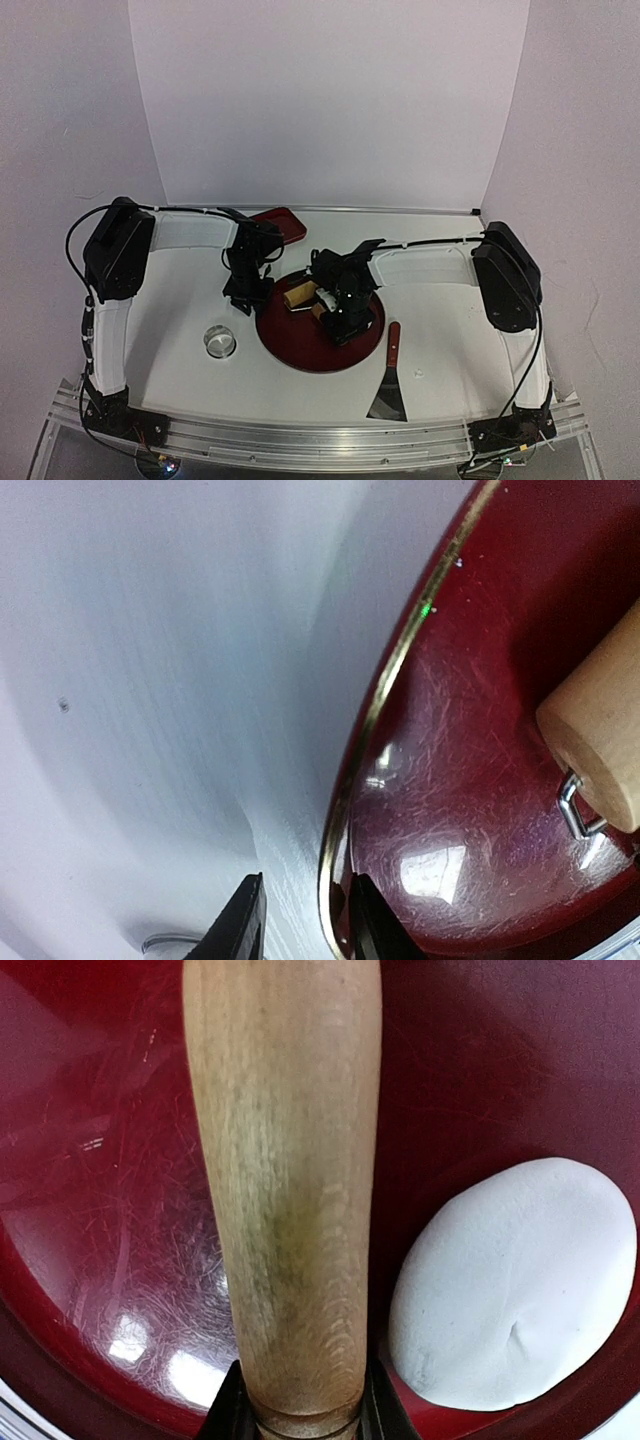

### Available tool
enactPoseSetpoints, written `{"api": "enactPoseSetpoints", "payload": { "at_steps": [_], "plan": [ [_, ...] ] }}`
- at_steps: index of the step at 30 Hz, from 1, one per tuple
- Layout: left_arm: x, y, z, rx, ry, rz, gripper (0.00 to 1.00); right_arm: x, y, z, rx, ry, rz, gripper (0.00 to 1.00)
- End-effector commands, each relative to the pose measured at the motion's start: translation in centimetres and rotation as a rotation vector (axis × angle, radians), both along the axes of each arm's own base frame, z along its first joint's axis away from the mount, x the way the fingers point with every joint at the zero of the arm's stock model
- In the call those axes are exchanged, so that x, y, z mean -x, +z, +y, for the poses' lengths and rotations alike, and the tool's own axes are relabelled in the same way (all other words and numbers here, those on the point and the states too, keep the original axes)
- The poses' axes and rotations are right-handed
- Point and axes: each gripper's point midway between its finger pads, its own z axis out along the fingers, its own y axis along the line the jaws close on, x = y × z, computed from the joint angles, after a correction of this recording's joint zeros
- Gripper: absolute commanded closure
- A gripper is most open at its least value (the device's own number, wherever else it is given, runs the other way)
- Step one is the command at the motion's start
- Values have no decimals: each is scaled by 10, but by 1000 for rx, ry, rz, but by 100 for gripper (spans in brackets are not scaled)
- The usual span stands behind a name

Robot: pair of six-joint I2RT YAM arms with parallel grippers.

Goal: Roll out the dumpling wrappers from the dough

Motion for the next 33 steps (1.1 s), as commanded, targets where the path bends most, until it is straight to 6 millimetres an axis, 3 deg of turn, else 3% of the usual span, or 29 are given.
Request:
{"api": "enactPoseSetpoints", "payload": {
  "at_steps": [1,6,12,17,22,27,33],
  "plan": [
    [-7,44,6,18,13,-96,66,-10,52,12,-70,6,-79,100],
    [-22,85,14,66,50,-177,52,-21,115,26,-176,13,-162,100],
    [-37,155,13,238,56,-276,33,-24,169,32,-265,55,-229,100],
    [-50,228,9,518,84,-355,16,-20,195,33,-316,93,-256,100],
    [-47,297,3,846,-1,-378,14,-12,212,32,-352,141,-264,100],
    [-27,308,-17,1014,-128,-286,16,-8,226,33,-385,188,-281,100],
    [-24,305,-36,1164,-162,-154,18,-5,241,40,-416,245,-309,100]
  ]
}}
